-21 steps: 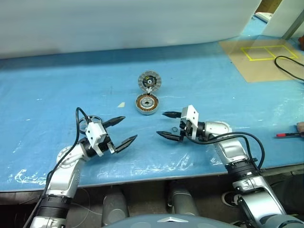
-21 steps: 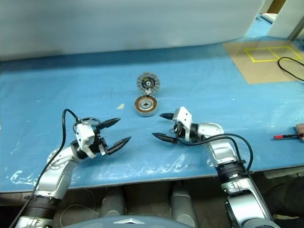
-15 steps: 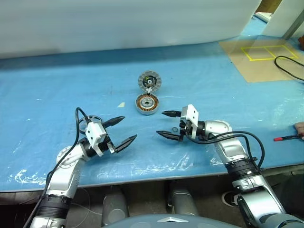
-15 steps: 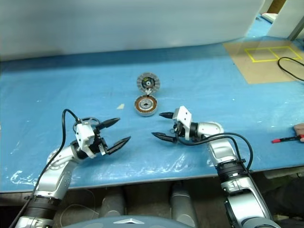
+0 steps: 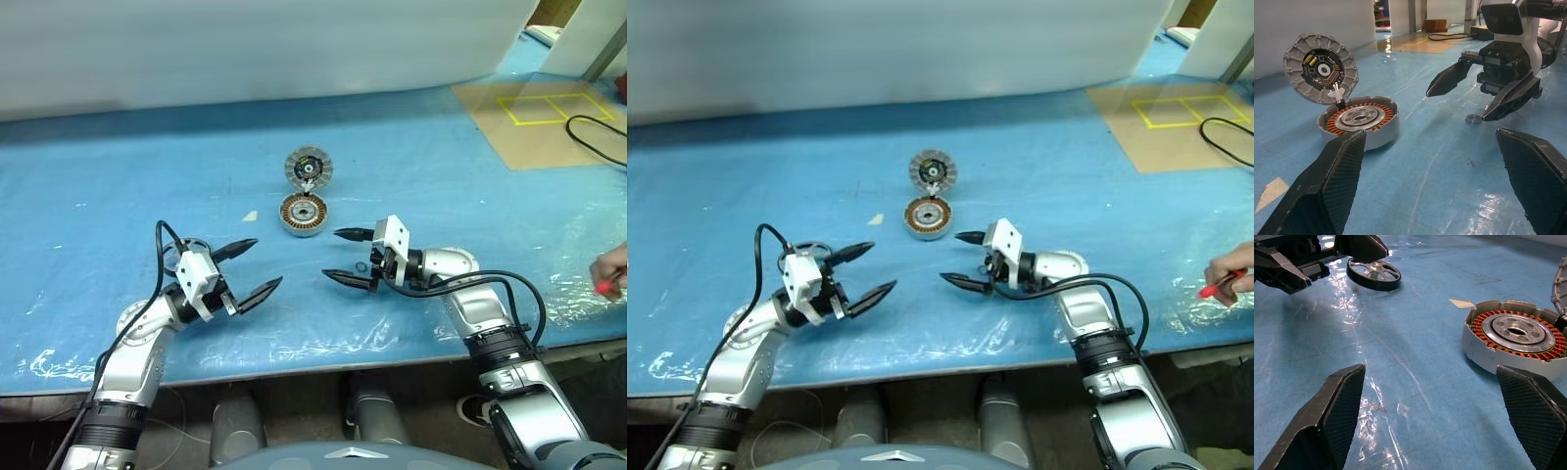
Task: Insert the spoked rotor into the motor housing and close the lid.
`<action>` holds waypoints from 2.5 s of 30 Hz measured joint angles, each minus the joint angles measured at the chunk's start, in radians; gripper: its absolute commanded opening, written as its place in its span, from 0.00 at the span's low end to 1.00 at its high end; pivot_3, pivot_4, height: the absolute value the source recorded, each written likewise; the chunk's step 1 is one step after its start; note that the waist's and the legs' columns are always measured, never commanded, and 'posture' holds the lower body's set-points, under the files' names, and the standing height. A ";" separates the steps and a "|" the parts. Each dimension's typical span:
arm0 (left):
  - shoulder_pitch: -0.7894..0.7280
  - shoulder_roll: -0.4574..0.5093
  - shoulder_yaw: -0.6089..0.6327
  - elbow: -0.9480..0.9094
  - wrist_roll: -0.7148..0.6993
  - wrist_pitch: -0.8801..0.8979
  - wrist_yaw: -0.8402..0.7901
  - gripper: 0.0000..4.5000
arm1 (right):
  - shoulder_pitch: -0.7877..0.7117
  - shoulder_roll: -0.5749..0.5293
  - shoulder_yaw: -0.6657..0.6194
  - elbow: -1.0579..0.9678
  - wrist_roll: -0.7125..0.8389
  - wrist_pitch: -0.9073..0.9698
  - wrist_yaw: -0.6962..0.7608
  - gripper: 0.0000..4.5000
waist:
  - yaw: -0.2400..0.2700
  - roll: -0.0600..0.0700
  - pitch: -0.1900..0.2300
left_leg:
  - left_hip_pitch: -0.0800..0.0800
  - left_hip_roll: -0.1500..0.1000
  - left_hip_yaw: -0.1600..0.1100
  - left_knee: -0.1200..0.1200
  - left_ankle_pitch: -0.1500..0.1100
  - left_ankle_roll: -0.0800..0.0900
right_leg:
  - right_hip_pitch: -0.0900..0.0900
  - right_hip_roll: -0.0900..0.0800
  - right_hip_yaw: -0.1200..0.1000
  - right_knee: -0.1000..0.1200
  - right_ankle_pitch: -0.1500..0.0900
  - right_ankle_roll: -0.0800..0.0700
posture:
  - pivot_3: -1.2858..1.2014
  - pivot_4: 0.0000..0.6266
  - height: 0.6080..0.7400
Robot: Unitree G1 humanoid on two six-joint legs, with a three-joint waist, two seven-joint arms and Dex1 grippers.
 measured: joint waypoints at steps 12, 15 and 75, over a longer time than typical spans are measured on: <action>-0.005 0.000 0.000 0.002 0.000 -0.003 -0.001 1.00 | 0.000 -0.005 0.000 0.000 -0.001 0.000 -0.007 1.00 | 0.000 0.000 0.000 | 0.000 0.000 0.000 0.000 0.000 0.000 | 0.000 0.000 0.000 0.000 0.000 0.000 | 0.52 0.24 1.00; -0.007 0.000 0.000 0.002 0.000 -0.005 -0.001 1.00 | 0.000 -0.006 0.000 0.000 -0.002 0.000 -0.009 1.00 | 0.000 0.000 0.000 | 0.000 0.000 0.000 0.000 0.000 0.000 | 0.000 0.000 0.000 0.000 0.000 0.000 | 0.52 0.24 1.00; 0.038 -0.019 -0.002 0.002 0.018 -0.041 0.049 1.00 | -0.855 0.217 0.387 0.780 -0.518 0.130 0.119 1.00 | -0.001 0.000 0.000 | -0.001 0.003 0.001 0.003 0.000 0.001 | -0.005 0.000 -0.002 0.005 0.000 -0.002 | 0.52 0.24 1.00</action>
